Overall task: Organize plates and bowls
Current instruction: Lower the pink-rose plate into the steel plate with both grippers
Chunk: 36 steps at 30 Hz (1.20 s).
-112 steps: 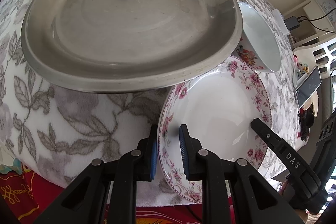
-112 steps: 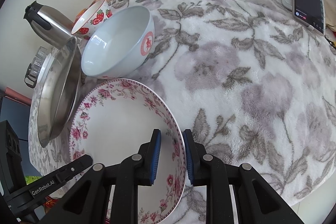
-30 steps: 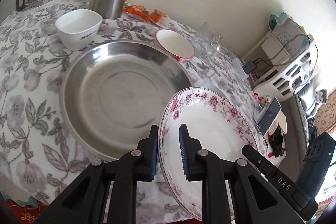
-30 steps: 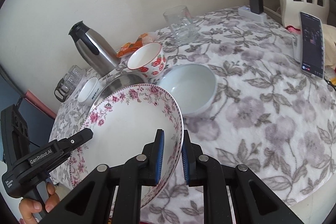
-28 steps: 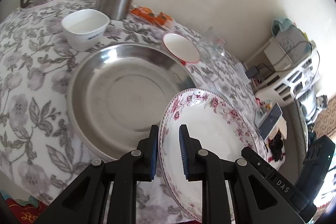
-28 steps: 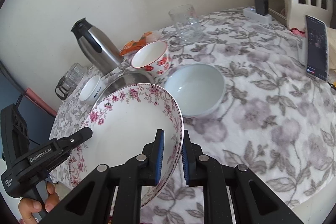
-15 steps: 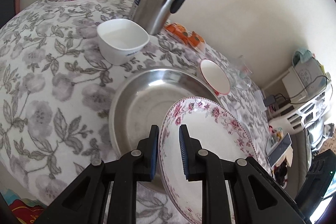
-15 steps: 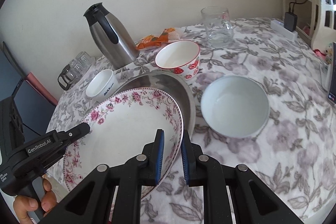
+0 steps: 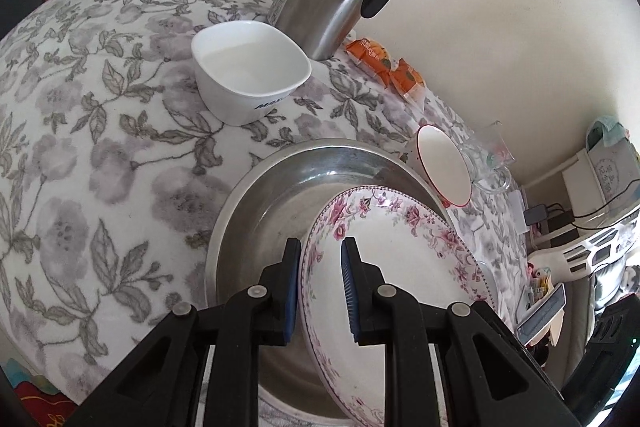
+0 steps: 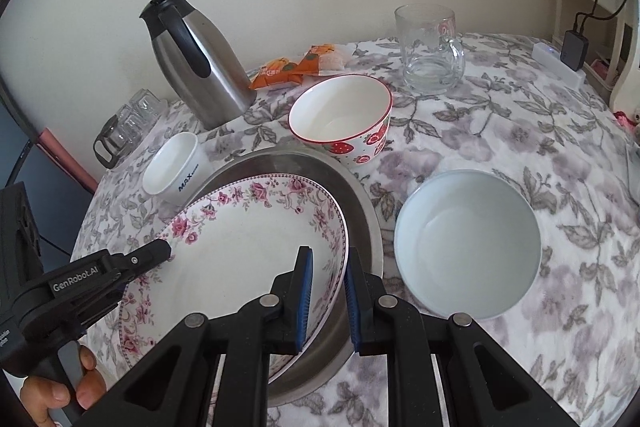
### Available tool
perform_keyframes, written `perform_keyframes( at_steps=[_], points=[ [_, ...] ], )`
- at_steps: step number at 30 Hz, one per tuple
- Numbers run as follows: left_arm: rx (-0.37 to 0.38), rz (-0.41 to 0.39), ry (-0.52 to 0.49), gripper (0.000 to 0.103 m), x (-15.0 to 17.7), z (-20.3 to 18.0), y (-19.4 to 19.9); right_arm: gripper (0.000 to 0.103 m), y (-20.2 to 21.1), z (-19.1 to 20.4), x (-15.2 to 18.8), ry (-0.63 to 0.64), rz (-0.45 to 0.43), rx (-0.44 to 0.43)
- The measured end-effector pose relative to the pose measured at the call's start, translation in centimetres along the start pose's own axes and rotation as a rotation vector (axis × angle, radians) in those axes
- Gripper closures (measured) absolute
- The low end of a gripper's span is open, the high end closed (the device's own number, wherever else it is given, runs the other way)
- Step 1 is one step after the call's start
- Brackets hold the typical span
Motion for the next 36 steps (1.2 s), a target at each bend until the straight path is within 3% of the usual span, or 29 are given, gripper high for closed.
perform_keyframes(
  at_steps=[16,36],
  points=[
    [-0.049,0.016,-0.001,0.083,-0.8,0.8,-2.6,0.086,-2.5,0.0,-0.7,0.004,0.025,0.02],
    [-0.135,0.067,-0.006,0.083,0.7,2.7,-4.0,0.086,-3.6,0.0,0.6,0.028,0.053,0.041]
  ],
)
Point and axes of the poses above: each gripper's, at about its wrist camera, not at the fingertips, and y roughly against the way its jaws point, z to its left, x to its underside, the point moved 8 cm from there along -y, roughly the way its jaws point, and after that the axes turned 13 degrees about x, right-handed, at the moved point
